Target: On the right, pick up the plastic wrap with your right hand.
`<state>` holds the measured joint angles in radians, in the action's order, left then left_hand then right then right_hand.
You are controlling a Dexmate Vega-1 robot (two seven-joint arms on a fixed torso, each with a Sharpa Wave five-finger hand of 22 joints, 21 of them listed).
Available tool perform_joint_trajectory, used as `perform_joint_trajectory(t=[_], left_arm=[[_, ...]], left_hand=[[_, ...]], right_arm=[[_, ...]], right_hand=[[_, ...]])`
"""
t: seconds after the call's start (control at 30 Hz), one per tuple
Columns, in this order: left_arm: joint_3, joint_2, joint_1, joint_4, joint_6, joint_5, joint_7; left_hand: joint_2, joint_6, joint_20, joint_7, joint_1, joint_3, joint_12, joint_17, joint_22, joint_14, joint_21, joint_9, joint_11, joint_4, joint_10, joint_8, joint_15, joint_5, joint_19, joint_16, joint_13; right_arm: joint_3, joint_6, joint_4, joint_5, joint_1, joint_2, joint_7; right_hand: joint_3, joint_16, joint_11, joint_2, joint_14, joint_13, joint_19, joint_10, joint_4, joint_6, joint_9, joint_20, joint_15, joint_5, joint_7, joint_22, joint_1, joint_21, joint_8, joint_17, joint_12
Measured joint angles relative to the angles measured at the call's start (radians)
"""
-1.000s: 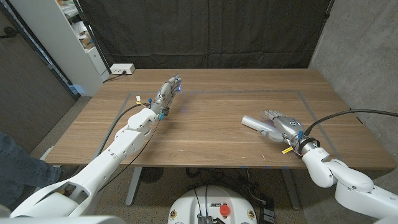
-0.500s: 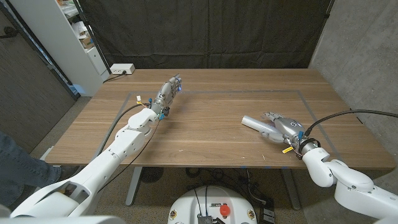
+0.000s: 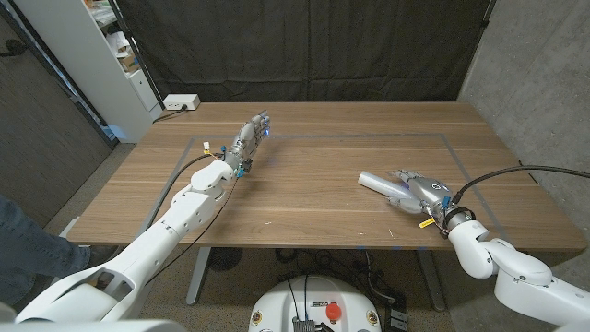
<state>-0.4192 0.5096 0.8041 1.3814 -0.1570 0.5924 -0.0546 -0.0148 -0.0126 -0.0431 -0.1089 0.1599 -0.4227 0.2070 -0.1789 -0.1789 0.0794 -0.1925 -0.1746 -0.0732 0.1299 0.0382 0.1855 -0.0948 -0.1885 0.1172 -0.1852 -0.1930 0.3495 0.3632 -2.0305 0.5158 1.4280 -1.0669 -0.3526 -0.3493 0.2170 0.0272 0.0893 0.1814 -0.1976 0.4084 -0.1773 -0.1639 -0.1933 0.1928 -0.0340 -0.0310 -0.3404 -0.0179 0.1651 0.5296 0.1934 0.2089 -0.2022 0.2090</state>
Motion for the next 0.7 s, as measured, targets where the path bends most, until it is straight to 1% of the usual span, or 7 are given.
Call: perform_joint_trajectory(t=[0.07,0.17,0.2,0.43,0.5,0.57,0.7], left_arm=[[0.000,0.000,0.000,0.000,0.000,0.000,0.000],[-0.003,-0.003,-0.006,-0.008,0.000,-0.001,-0.002],[-0.003,-0.003,-0.006,-0.008,0.000,-0.001,-0.003],[-0.010,-0.013,-0.019,-0.027,0.000,-0.003,-0.008],[-0.011,-0.015,-0.020,-0.030,0.001,-0.004,-0.011],[-0.012,-0.016,-0.022,-0.032,0.001,-0.004,-0.011],[-0.015,-0.020,-0.026,-0.037,0.001,-0.006,-0.012]], left_hand=[[0.000,0.000,0.000,0.000,0.000,0.000,0.000,0.000,0.000,0.000,0.000,0.000,0.000,0.000,0.000,0.000,0.000,0.000,0.000,0.000,0.000],[0.000,0.000,0.000,0.000,0.000,0.000,0.000,0.000,0.000,0.000,0.000,0.000,0.000,0.000,0.000,0.000,0.000,0.000,0.000,0.000,0.000],[0.000,0.000,0.000,0.000,0.000,0.000,0.000,0.000,0.000,0.000,0.000,0.000,0.000,0.000,0.000,0.000,0.000,0.000,0.000,0.000,0.000],[0.000,0.000,0.000,0.000,0.000,0.000,0.000,0.000,0.000,0.000,0.000,0.000,0.000,0.000,0.000,0.000,0.000,0.000,0.000,0.000,0.000],[0.000,0.000,0.000,0.000,0.000,0.000,0.000,0.000,0.000,0.000,0.000,0.000,0.000,0.000,0.000,0.000,0.000,0.000,0.000,0.000,0.000],[0.000,0.000,0.000,0.000,0.000,0.000,0.000,0.000,0.000,0.000,0.000,0.000,0.000,0.000,0.000,0.000,0.000,0.000,0.000,0.000,0.000],[0.000,0.000,0.000,0.000,0.000,0.000,0.000,0.000,0.000,0.000,0.000,0.000,0.000,0.000,0.000,0.000,0.000,0.000,0.000,0.000,0.000]], right_arm=[[0.001,0.000,0.003,0.000,-0.001,0.003,0.000],[0.004,0.001,0.008,-0.002,-0.003,0.007,0.001],[0.004,0.001,0.010,-0.002,-0.004,0.009,0.001],[0.008,0.006,0.018,-0.006,-0.006,0.019,0.000],[0.009,0.007,0.022,-0.006,-0.007,0.023,0.000],[0.009,0.008,0.023,-0.007,-0.007,0.024,-0.001],[0.011,0.010,0.028,-0.007,-0.009,0.028,-0.004]], right_hand=[[-0.004,0.006,-0.003,0.000,0.007,0.000,0.004,-0.009,0.004,0.000,0.000,-0.004,-0.006,0.000,0.000,0.000,0.000,0.000,0.000,0.000,0.000],[-0.004,0.006,-0.004,0.000,0.012,0.000,0.004,-0.011,0.004,-0.011,0.000,-0.004,-0.001,-0.004,0.000,0.000,0.000,0.000,0.000,0.000,0.000],[-0.004,0.006,0.000,0.000,0.012,0.000,0.007,-0.014,0.004,-0.011,0.000,0.000,-0.001,-0.004,0.000,0.000,0.000,0.001,0.000,-0.001,0.000],[-0.004,0.011,-0.002,0.007,0.028,0.000,0.022,-0.030,0.004,-0.024,0.000,0.014,-0.003,-0.007,-0.002,0.000,0.007,0.008,0.006,-0.005,0.008],[-0.007,0.013,-0.004,0.002,0.030,0.000,0.025,-0.032,0.007,-0.025,0.000,0.011,-0.005,-0.008,-0.003,0.000,0.012,0.008,0.009,-0.005,0.008],[-0.008,0.014,-0.005,0.002,0.035,0.000,0.032,-0.038,0.008,-0.032,0.000,0.018,-0.007,-0.011,-0.003,0.000,0.012,0.008,0.010,-0.005,0.008],[-0.011,0.024,-0.004,-0.004,0.067,0.000,0.076,-0.065,0.011,-0.054,0.000,0.040,-0.009,-0.015,-0.004,0.005,0.018,0.023,0.013,-0.008,0.012]])
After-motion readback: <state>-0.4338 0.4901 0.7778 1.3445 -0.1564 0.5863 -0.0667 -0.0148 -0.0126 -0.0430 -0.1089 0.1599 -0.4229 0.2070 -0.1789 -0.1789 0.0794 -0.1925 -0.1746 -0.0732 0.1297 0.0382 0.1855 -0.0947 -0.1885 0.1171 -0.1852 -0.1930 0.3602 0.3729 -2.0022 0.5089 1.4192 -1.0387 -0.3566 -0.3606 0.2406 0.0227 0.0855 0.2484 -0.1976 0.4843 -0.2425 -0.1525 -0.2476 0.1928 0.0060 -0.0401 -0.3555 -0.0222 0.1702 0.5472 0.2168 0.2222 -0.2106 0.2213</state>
